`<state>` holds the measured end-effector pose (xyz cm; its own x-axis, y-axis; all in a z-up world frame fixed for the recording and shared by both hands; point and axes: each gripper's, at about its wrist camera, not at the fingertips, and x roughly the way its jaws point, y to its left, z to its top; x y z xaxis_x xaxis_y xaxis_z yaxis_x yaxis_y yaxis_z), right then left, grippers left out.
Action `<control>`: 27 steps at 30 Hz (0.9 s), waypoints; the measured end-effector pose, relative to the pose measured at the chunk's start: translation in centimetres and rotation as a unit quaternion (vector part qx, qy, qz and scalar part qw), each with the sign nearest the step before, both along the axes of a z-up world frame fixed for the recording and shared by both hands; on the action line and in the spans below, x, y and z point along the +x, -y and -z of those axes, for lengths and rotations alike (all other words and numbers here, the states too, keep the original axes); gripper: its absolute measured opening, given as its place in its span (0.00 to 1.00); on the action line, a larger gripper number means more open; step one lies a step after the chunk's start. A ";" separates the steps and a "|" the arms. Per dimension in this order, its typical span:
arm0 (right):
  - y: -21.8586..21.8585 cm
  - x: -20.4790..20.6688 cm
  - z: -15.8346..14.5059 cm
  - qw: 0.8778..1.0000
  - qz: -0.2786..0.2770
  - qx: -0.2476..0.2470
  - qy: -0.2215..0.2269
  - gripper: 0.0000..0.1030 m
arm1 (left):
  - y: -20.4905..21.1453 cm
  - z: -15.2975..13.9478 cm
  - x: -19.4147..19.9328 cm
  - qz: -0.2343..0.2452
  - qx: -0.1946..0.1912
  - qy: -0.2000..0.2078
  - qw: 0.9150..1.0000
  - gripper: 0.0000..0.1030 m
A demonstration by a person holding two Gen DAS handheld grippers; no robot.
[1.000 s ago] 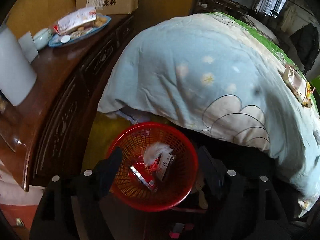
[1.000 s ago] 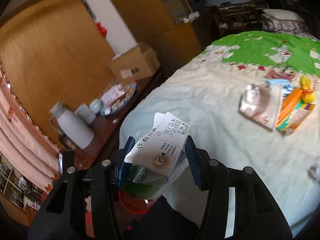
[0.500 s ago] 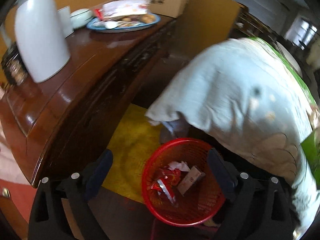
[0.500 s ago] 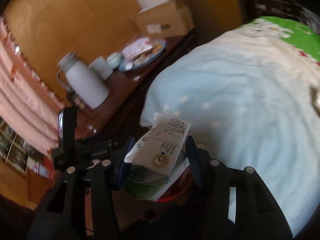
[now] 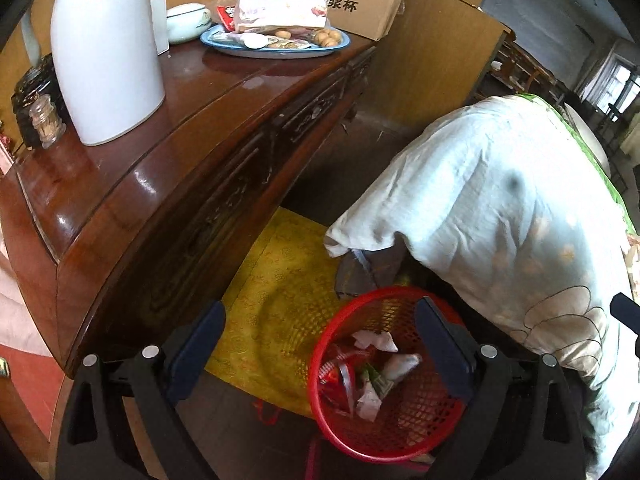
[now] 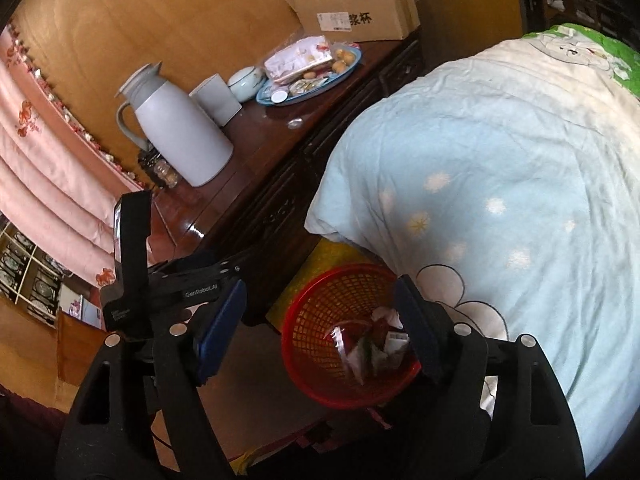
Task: Collect trash
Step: 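Move both tools back over the trash on the quilt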
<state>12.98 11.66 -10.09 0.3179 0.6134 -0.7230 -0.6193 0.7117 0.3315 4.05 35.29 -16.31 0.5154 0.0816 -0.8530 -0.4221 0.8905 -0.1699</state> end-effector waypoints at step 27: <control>17.2 -1.0 -3.8 0.982 0.133 0.132 0.035 0.77 | 16.6 -9.0 1.5 0.125 0.140 0.044 0.981 0.94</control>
